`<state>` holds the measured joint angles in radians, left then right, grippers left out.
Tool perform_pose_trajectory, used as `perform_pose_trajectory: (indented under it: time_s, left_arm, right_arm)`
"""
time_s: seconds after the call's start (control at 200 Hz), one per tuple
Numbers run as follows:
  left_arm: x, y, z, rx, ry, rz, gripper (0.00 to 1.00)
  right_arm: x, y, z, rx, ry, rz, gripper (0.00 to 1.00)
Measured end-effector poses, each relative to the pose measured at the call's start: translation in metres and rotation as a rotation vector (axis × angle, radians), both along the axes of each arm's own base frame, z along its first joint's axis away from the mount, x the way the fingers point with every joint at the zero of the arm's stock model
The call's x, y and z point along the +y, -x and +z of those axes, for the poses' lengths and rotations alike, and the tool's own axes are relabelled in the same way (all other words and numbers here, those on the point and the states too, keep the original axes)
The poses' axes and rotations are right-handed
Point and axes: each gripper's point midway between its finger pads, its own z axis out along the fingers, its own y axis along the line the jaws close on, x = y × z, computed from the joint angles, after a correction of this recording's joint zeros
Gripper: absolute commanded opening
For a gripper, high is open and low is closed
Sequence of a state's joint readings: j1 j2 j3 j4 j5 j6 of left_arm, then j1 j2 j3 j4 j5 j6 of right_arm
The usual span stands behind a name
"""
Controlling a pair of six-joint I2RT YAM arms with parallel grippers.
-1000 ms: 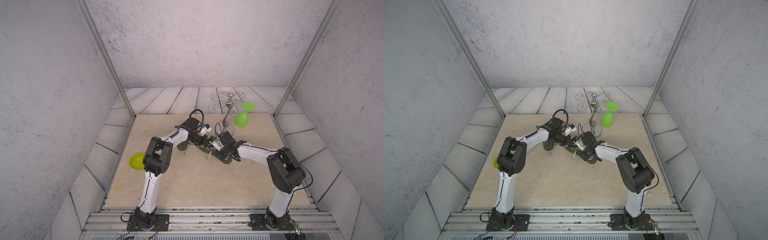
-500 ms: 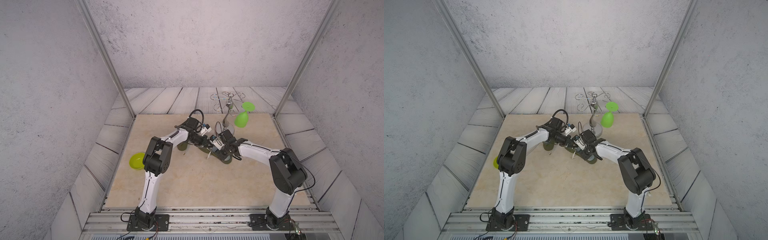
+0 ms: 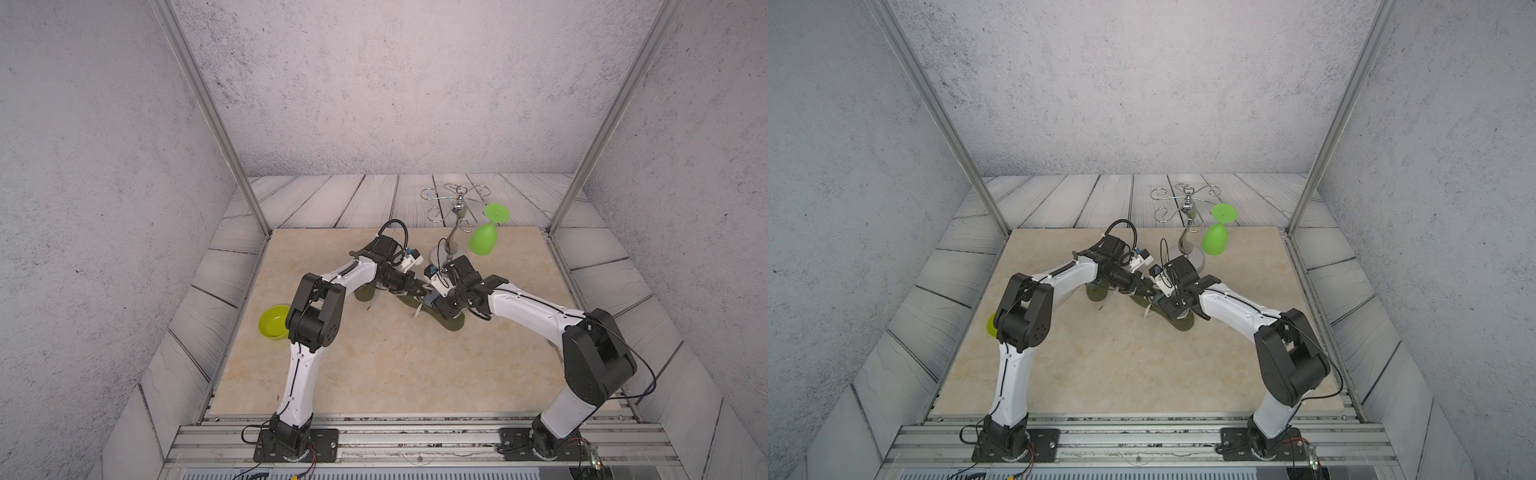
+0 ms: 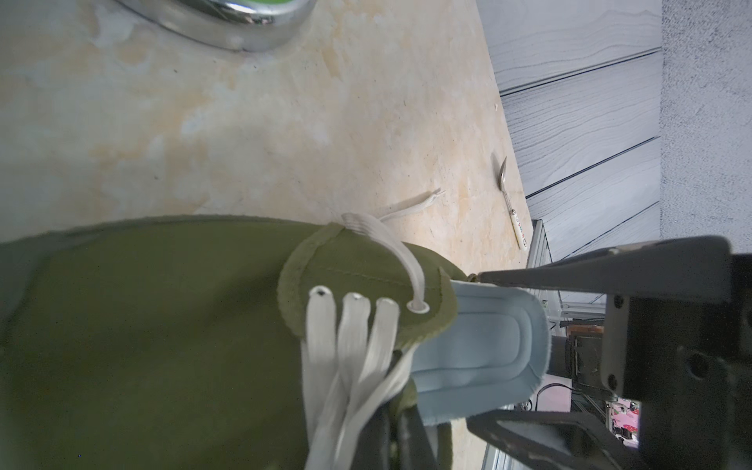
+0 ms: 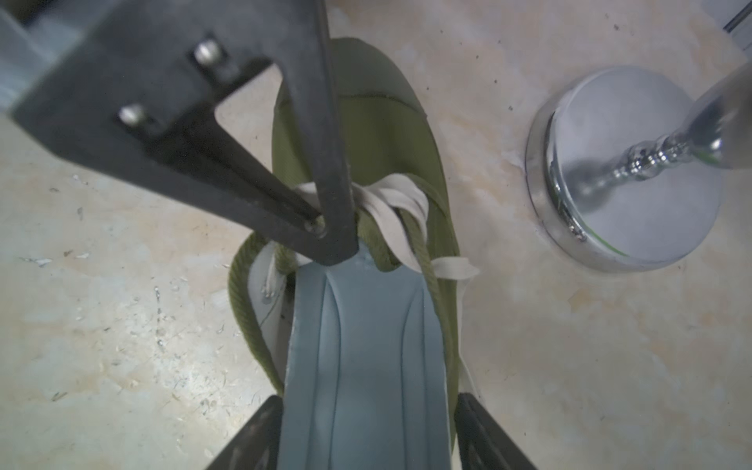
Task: Insert the insole into the shoe
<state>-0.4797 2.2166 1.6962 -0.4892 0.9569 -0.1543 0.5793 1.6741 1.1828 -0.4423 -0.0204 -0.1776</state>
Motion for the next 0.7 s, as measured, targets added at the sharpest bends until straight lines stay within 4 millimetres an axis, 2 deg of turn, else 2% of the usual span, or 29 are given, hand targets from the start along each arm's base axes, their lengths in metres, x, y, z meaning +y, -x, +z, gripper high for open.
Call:
perform_pose_trajectory:
  time_s: [0.225,0.295,0.345,0.415,0.485,0.56,0.621,0.701]
  left_arm:
    - [0.0,0.0,0.0,0.0,0.0,0.0,0.0]
    - [0.0,0.0,0.0,0.0,-0.001,0.0,0.0]
    - [0.0,0.0,0.0,0.001,-0.001,0.0,0.0]
    - [0.0,0.0,0.0,0.002,-0.001,0.0,0.0]
    - [0.0,0.0,0.0,0.003,-0.002,0.0,0.0]
    - [0.0,0.001,0.0,0.004,-0.003,0.0,0.0]
    - [0.001,0.001,0.0,0.006,-0.004,0.0,0.0]
    - [0.0,0.001,0.0,0.006,-0.003,0.0,0.0]
  right_arm:
    - [-0.001,0.003,0.012,0.029,-0.001,-0.014,0.66]
    - [-0.001,0.006,0.019,0.042,-0.005,-0.022,0.56]
    - [-0.003,0.008,0.024,0.048,-0.013,-0.034,0.43]
    - [-0.005,0.013,0.03,0.058,-0.023,-0.048,0.31]
    - [-0.006,0.019,0.032,0.076,-0.032,-0.057,0.23]
    - [-0.006,0.022,0.029,0.098,-0.038,-0.061,0.25]
    - [-0.006,0.028,0.024,0.123,-0.039,-0.063,0.38]
    - [-0.009,0.035,0.015,0.158,-0.033,-0.074,0.43]
